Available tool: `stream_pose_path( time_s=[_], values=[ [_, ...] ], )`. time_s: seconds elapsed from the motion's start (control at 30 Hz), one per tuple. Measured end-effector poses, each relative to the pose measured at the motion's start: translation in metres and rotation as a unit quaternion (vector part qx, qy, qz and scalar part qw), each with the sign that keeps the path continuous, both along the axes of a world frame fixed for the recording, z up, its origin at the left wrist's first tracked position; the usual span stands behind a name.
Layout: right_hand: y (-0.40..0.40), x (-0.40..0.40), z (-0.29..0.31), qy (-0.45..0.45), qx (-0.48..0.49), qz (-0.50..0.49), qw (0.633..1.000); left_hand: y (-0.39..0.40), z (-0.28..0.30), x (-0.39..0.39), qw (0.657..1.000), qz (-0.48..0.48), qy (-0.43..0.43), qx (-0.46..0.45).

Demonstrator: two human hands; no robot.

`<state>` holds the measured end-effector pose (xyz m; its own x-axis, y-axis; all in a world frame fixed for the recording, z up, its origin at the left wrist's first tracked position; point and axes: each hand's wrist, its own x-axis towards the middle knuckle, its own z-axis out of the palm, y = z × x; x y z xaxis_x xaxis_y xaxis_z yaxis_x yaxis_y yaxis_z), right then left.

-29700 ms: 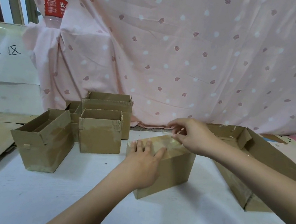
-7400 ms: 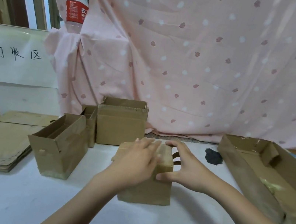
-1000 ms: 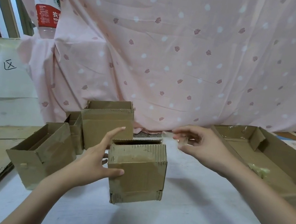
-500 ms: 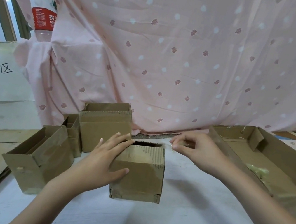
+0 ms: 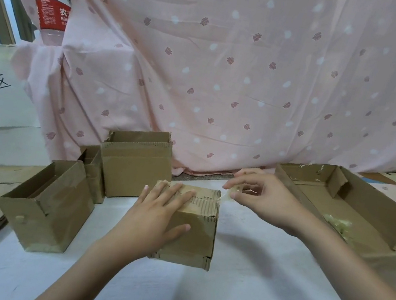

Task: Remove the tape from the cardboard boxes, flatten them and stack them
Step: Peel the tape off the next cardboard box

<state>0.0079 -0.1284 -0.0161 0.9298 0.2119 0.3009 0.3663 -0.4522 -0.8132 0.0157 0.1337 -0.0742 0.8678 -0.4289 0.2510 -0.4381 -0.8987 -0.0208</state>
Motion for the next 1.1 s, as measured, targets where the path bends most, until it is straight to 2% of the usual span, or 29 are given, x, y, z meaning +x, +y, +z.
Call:
stream_pose_path(
  time_s=[0.1,0.2,0.33,0.5,0.63,0.73,0.87,0.93,1.1],
  values=[
    [-0.006,-0.006,0.001,0.037,-0.016,0.032,0.999,-0.005,0.001,-0.001,1.0,0.006,-0.005,0.01],
    [-0.009,-0.009,-0.004,0.099,0.014,0.052,0.994,-0.008,0.001,-0.004,1.0,0.015,-0.012,0.016],
    [-0.009,-0.005,-0.013,0.067,-0.015,0.025,0.997,-0.009,0.0,-0.003,1.0,0.016,-0.006,0.017],
    [-0.007,-0.002,-0.019,0.078,0.023,0.015,0.997,-0.011,0.002,-0.001,0.999,0.027,0.003,0.032],
    [-0.01,0.005,-0.021,0.031,0.034,-0.02,0.999,-0.013,0.004,0.003,0.999,0.028,0.01,0.024],
    [-0.021,0.006,-0.018,0.035,0.059,-0.019,0.997,-0.017,-0.001,0.008,0.999,0.034,0.005,0.018],
    [-0.035,0.009,-0.02,0.037,-0.024,-0.07,0.997,-0.037,-0.002,0.012,0.999,0.043,-0.011,0.029],
    [-0.046,0.011,-0.021,0.028,-0.03,-0.11,0.993,-0.055,0.001,0.012,0.998,0.047,-0.017,0.038],
    [-0.072,0.004,-0.012,-0.002,-0.022,-0.134,0.991,-0.096,0.006,0.014,0.998,0.026,-0.033,0.05]
  ],
)
